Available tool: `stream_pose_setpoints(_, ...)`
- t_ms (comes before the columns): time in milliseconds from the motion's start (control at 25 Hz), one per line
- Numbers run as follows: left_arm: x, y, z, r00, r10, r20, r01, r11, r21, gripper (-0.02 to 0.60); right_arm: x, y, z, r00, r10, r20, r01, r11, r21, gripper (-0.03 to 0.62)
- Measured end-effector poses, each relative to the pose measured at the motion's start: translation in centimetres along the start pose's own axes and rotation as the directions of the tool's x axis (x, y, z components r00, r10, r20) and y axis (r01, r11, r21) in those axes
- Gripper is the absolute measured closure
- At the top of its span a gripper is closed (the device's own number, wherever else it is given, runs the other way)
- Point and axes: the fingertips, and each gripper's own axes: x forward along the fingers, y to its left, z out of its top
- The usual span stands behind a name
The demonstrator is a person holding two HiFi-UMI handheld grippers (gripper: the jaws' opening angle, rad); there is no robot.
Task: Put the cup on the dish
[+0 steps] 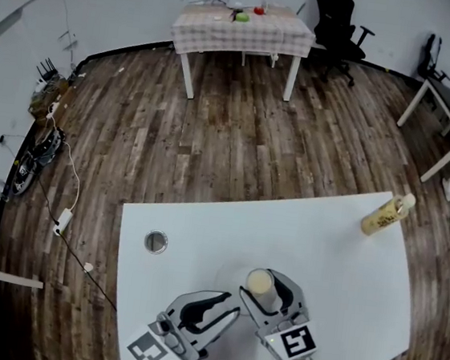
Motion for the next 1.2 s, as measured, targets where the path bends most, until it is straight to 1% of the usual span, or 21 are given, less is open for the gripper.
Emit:
stream_pose_setpoints(120, 0.0, 0.5, -0.3, 1.000, 0.007, 0.002, -0.007, 1.000, -0.011, 0.477, 0.4, 0.0, -0.8, 1.000, 0.004, -0.017, -0.004, 1.000, -0.009, 0.321)
stream_pose_setpoints(400, 0.3, 1.4, -1.0, 1.000, 0.015, -0.018, -0.015, 1.000, -0.008, 0.477, 1.5, 0.5, -1.9, 0.997, 0.023, -0.074, -0.025, 0.999, -0.036, 0.321)
stream_pose_setpoints(640, 0.2, 2.0, -2.5, 0.998, 0.043, -0.046, -0.043, 0.999, -0.002, 0.479, 1.8, 0.2, -3.0, 0.996, -0.003, -0.085, 0.001, 1.000, -0.027, 0.321)
stream_pose_setpoints(720, 0.1, 2.1, -2.7, 0.997, 0.051, -0.051, -0.050, 0.999, 0.004, 0.489, 1.8, 0.1, -3.4, 0.996, -0.010, -0.093, 0.007, 1.000, -0.029, 0.321)
stream_pose_setpoints(880, 0.1, 2.3, -3.1, 0.997, 0.062, -0.056, -0.061, 0.998, 0.011, 0.497, 2.0, 0.1, -3.7, 0.995, -0.005, -0.100, 0.000, 0.999, -0.048, 0.321)
stream_pose_setpoints(1040, -0.2, 2.7, -3.5, 0.995, 0.077, -0.065, -0.076, 0.997, 0.009, 0.508, 2.3, 0.6, -4.2, 0.989, -0.001, -0.148, -0.014, 0.995, -0.099, 0.321)
stream_pose_setpoints(1200, -0.3, 2.4, -3.5, 0.995, 0.078, -0.065, -0.077, 0.997, 0.010, 0.511, 2.1, 0.6, -4.3, 0.988, -0.006, -0.156, -0.008, 0.996, -0.092, 0.321)
